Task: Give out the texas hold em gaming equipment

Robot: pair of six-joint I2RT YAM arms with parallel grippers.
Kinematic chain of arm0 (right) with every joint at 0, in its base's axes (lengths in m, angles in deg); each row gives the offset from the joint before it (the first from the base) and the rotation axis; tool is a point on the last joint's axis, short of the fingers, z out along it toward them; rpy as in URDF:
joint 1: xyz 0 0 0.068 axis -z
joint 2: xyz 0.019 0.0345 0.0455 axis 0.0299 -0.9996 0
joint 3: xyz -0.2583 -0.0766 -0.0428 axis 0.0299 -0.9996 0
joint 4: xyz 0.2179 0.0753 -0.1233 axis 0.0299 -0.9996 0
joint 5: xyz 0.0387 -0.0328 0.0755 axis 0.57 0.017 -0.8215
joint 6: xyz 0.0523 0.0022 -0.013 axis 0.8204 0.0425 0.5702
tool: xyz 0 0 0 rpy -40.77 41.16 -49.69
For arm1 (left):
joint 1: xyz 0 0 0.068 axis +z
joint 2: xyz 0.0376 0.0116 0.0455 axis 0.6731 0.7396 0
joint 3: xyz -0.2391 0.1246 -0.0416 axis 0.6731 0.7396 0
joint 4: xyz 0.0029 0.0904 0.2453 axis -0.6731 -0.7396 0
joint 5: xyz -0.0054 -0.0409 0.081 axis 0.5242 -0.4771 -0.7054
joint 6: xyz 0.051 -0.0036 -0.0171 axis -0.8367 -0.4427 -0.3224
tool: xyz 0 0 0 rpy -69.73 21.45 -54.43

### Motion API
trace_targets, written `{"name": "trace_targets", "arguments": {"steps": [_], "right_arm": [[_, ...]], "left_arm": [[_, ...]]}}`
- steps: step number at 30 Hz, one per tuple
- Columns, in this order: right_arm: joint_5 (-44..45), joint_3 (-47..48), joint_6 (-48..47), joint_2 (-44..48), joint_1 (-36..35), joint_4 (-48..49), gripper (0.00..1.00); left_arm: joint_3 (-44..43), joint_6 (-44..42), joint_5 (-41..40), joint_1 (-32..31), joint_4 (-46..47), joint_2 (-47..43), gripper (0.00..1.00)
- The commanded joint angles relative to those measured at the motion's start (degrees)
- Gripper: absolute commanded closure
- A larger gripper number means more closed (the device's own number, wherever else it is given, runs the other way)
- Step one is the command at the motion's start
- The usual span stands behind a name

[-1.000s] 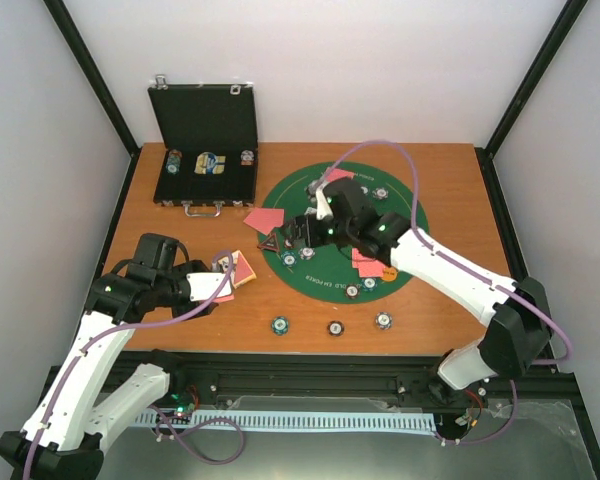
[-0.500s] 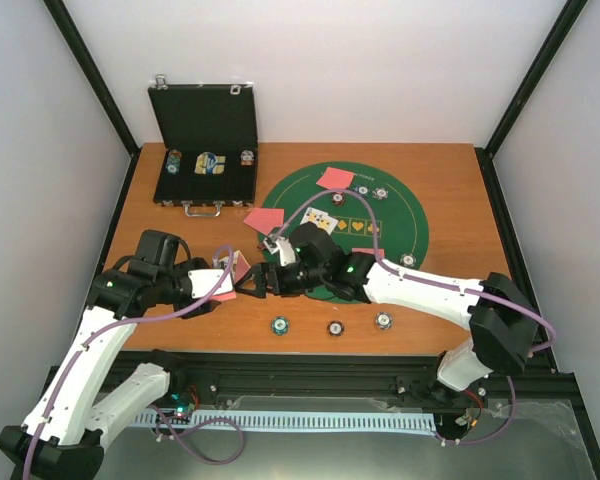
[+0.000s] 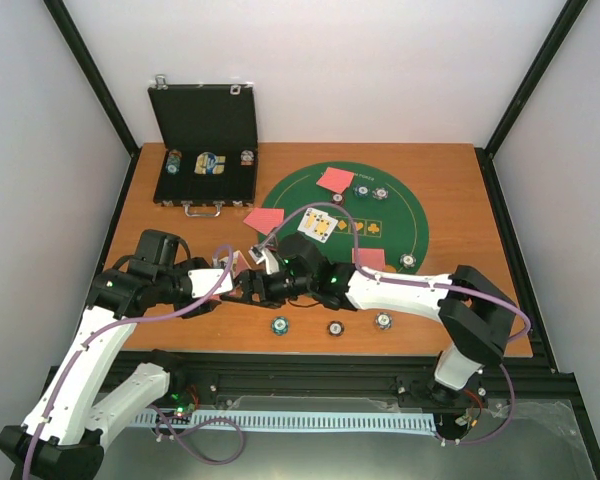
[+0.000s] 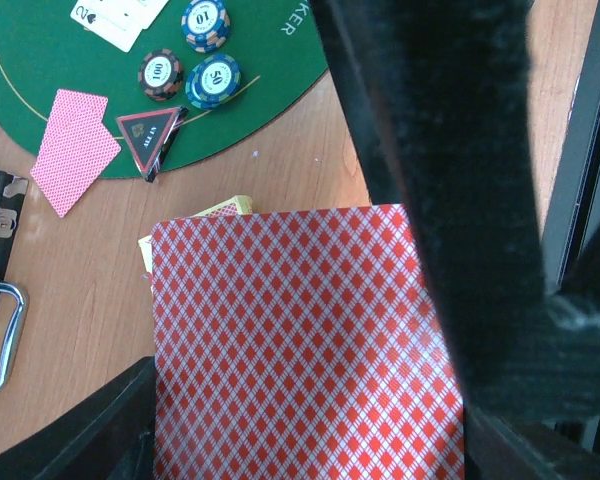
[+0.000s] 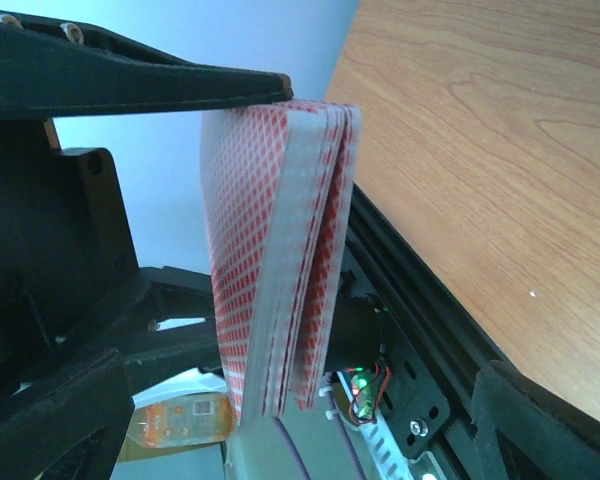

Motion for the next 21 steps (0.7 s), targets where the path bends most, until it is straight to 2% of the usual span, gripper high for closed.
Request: {"name": "trace_targets", "arguments": {"steps": [1,13,21], "right_arm": [[-1.4,-0.9,3.7,-2.2,-0.6,8.0,0.09],[-3.3,4.3,8.5,-9.2,-0.6,13.5,0.19],[-3.8,5.5,10.2,-12.2,-0.6,11.8,0.24]], "left_arm": [[-2.7,0.4,1.4,-0.2,0.3,-0.2,0.63],[-2.9,-0.2,1.1,-0.2,-0.3,-0.5,0.63],[-2.9,-0.2,1.0,-0.2,-0.3,-0.6,0.63]]}}
